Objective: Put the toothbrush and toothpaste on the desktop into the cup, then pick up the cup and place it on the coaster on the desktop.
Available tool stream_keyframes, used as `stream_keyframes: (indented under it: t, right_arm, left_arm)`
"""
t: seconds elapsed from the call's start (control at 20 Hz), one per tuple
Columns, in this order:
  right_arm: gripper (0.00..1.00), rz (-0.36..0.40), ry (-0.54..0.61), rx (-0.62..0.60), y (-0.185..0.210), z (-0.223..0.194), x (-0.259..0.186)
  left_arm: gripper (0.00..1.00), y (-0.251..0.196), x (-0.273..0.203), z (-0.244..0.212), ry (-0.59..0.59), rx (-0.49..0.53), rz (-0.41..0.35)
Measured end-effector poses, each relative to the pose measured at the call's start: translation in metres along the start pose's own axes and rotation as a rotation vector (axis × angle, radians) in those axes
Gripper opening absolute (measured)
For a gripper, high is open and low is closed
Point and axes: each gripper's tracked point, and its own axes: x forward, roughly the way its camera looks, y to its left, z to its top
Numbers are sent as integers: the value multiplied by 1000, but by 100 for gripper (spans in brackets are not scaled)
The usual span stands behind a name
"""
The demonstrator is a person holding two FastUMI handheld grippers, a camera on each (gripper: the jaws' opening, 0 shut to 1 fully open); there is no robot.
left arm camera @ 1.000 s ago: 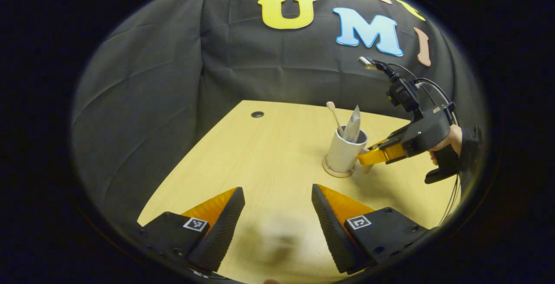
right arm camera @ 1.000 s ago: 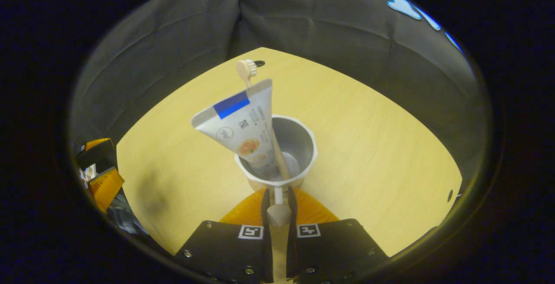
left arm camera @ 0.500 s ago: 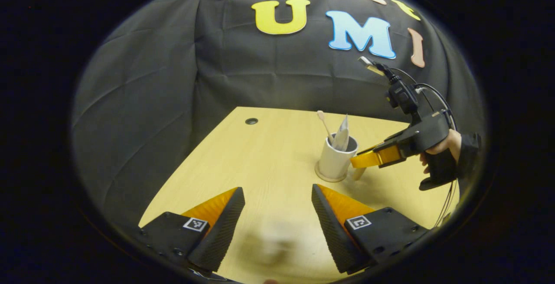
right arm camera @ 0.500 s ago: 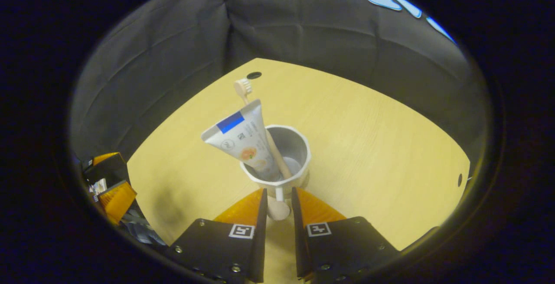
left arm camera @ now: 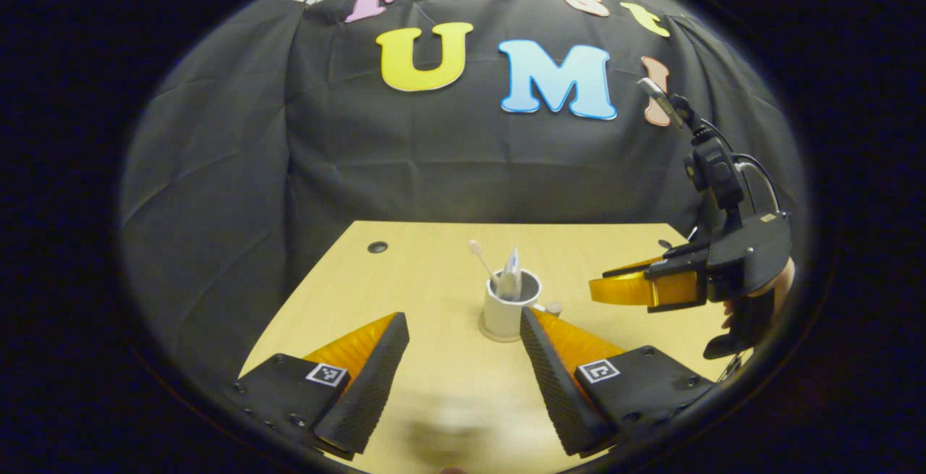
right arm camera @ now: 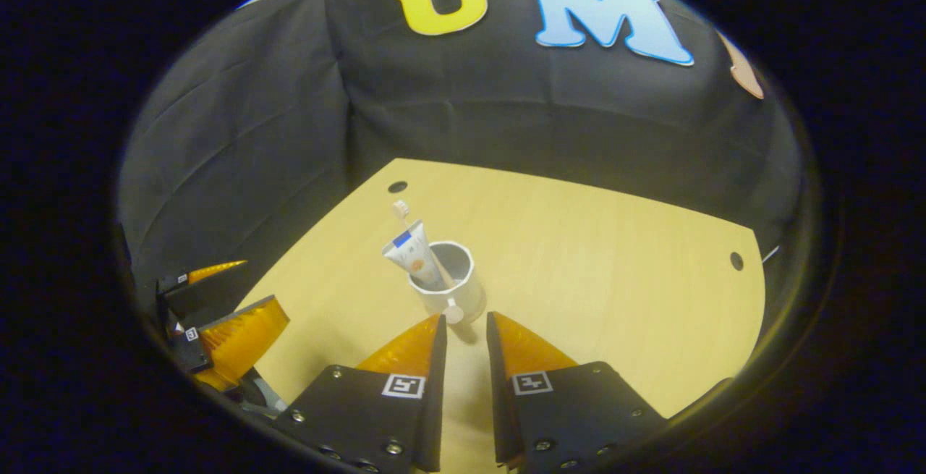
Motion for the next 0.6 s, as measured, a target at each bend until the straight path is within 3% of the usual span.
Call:
stream_keyframes:
  t: [0.2, 0.25, 0.35, 0.6]
  right_arm:
    - [29, -131, -189, 21, -13, 35, -60]
    - [24, -162, -235, 29, -16, 43, -73]
    - [29, -219, -327, 57, -23, 59, -100]
    - [28, -291, -461, 113, -32, 74, -144]
  left_arm:
    - [100, -25, -5, 46, -82, 32, -47]
    - [99, -30, -7, 57, -113, 47, -57]
    - [99, -43, -13, 76, -166, 66, -79]
    - [98, -70, -31, 111, -277, 71, -145]
